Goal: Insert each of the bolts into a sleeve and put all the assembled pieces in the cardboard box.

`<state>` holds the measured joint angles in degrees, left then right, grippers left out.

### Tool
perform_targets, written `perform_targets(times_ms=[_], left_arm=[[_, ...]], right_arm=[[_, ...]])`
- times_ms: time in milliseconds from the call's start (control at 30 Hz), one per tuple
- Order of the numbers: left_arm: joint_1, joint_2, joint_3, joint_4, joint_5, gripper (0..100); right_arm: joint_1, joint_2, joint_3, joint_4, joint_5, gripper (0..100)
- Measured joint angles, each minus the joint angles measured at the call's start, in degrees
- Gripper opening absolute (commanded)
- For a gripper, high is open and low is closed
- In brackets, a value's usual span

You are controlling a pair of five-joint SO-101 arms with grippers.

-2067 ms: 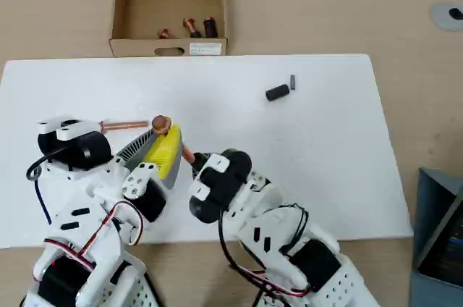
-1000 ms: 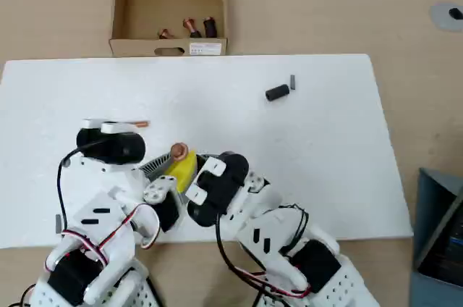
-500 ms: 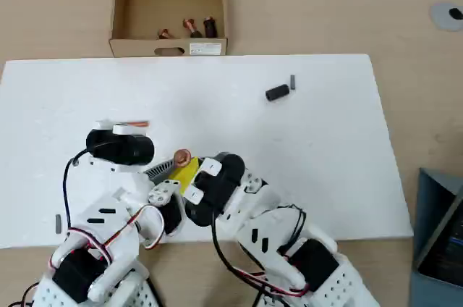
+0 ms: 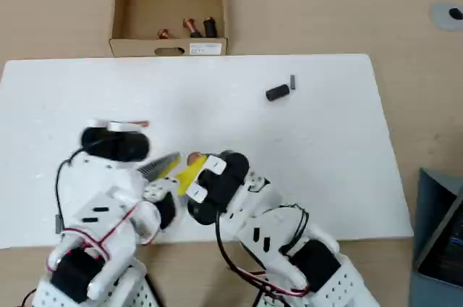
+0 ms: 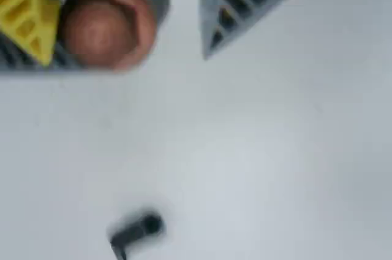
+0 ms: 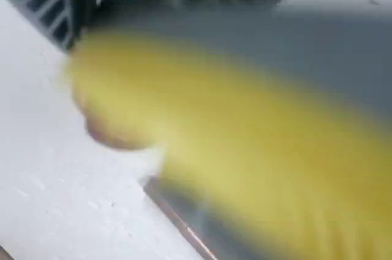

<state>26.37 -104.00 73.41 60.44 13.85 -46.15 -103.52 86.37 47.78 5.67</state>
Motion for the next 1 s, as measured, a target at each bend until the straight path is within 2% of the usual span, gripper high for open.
perform_targets(times_ms=[133, 233, 433, 633, 767, 1000], left_arm=[[-4.13, 0.00, -4.75, 0.00, -1.49, 14], [-7.21, -0.18, -8.44, 0.00, -2.20, 1], [-16.53, -0.26, -9.23, 0.00, -7.47, 0], [-26.81, -0.09, 0.53, 0.00, -10.90, 0], [-31.03, 0.00, 8.35, 0.00, -13.10, 0], [-33.41, 0.09, 16.70, 0.00, -14.33, 0]], right_arm=[[0.00, 0.00, 0.00, 0.00, 0.00, 0.9], [1.23, 0.00, 0.26, 0.00, 0.00, 0.9], [6.86, 0.00, 0.44, 0.00, -2.46, 0.9], [11.34, 0.00, 0.44, 0.00, -2.64, 0.9], [12.57, 1.23, -2.81, 0.00, -2.64, 0.9], [13.63, 20.22, -17.41, -3.87, -2.64, 0.9]])
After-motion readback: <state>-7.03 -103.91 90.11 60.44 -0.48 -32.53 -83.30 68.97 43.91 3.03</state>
